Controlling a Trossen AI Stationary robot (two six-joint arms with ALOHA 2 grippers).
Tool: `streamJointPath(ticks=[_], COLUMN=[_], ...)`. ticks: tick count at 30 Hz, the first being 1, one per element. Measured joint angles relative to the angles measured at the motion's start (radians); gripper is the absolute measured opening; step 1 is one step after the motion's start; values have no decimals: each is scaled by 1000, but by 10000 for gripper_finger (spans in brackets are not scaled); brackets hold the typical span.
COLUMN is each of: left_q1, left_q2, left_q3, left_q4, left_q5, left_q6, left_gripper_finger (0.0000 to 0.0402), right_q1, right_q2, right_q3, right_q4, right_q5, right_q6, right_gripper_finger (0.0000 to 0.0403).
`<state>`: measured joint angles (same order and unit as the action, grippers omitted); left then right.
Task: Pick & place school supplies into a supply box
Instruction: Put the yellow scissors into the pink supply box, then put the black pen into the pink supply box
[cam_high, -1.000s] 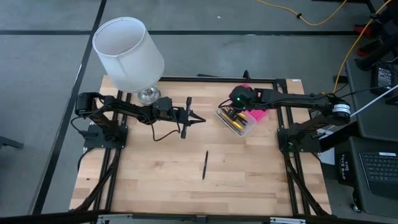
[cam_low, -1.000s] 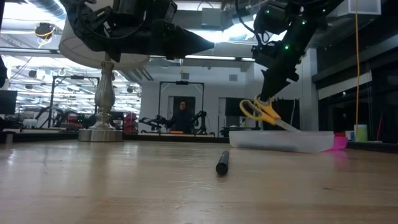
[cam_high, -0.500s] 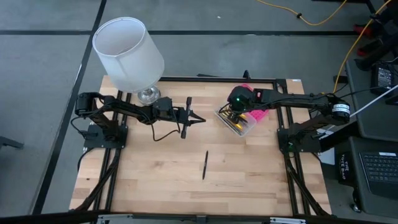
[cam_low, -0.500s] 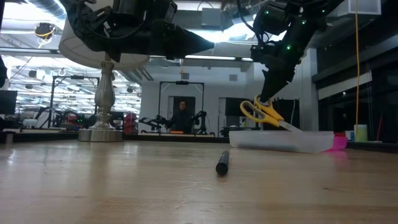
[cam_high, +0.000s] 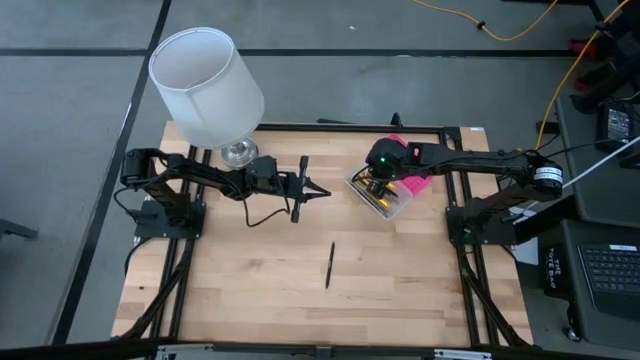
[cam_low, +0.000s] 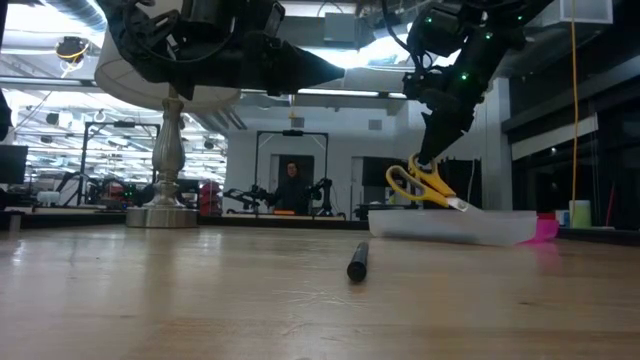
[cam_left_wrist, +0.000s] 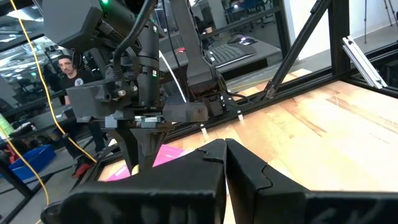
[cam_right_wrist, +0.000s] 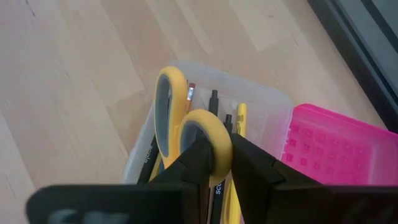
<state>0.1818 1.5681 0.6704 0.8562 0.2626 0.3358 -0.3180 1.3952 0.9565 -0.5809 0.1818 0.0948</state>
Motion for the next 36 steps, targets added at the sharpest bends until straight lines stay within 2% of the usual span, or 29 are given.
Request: streamJointPath(ticks=[30,36], left_q1=[0,0], left_q2=[0,0], left_q3=[0,0], left_q4=[0,0], left_q5=[0,0], left_q6=[0,0], left_gripper_finger=[8,6], right_q1=[4,45], right_q2=[-1,-16], right_q3=[1,32], right_q4=[-24,-11], right_q5=[22,19], right_q6=[-48,-68], right_gripper_finger=[73,54])
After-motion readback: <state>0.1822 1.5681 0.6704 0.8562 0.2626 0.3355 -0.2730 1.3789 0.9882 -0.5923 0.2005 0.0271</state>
